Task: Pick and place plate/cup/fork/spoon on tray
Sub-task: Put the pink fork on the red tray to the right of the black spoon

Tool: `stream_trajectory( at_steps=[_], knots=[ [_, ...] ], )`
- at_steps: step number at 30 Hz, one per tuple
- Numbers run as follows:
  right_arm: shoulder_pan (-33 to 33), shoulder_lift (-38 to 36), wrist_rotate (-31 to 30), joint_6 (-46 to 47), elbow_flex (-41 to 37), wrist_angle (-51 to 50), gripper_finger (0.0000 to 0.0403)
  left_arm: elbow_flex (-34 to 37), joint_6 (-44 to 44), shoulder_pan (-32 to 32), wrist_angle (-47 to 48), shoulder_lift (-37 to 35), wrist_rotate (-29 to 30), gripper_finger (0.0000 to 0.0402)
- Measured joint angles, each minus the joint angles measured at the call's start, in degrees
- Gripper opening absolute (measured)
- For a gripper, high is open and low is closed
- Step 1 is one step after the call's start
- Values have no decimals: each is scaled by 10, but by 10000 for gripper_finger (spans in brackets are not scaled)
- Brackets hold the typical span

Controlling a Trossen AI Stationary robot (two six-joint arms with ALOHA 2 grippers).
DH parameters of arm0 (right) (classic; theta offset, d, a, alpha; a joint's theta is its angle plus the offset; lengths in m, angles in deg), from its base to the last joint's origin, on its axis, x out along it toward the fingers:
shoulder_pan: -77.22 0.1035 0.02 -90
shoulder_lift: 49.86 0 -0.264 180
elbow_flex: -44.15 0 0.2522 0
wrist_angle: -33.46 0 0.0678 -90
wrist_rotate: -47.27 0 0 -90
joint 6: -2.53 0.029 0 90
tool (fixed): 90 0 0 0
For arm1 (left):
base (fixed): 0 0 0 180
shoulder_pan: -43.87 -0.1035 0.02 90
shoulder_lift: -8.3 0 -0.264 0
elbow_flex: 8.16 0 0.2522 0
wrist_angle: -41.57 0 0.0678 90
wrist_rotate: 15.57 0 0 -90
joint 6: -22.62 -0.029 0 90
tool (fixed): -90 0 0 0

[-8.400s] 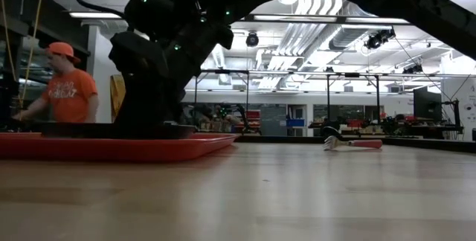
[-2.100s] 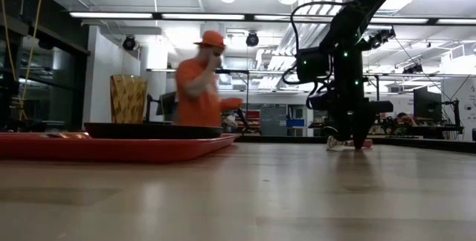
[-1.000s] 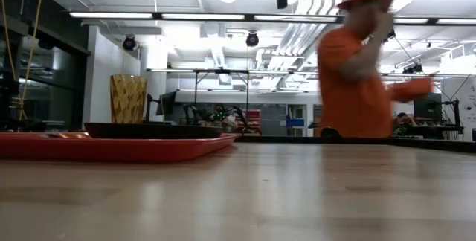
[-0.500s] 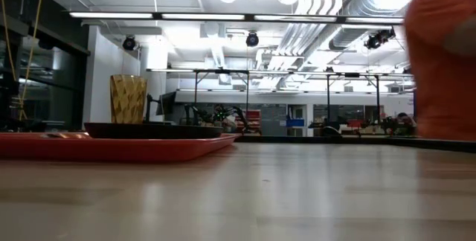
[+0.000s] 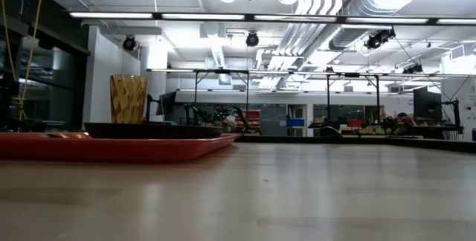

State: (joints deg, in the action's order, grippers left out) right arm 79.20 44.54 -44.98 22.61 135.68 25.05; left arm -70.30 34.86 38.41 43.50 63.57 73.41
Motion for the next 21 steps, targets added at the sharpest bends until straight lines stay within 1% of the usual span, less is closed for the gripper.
stream_trajectory(
  at_steps=[2, 4, 9, 14, 16, 17, 19, 21],
  knots=[
    [-3, 0, -1, 23, 0, -9, 30, 0, 2, -1, 21, -3, 11, 7],
    [-7, -3, -2, 41, 0, -25, 53, 0, 11, -1, 49, -13, 31, 4],
    [-19, -27, -19, 47, -2, -94, 133, 0, 31, 0, 138, -74, 98, 1],
    [-40, -68, -18, 34, -1, -140, 200, -1, 93, 6, 247, -130, 134, 1],
    [-47, -79, -20, 30, -1, -172, 216, 2, 132, 29, 292, -149, 166, 1],
    [-51, -83, -21, 30, -1, -187, 222, 10, 155, 48, 297, -156, 184, 1],
    [-56, -92, -28, 30, -2, -209, 228, 46, 205, 97, 284, -165, 232, 1],
    [-59, -100, -42, 30, -2, -224, 230, 98, 260, 158, 244, -166, 297, 1]
  ],
)
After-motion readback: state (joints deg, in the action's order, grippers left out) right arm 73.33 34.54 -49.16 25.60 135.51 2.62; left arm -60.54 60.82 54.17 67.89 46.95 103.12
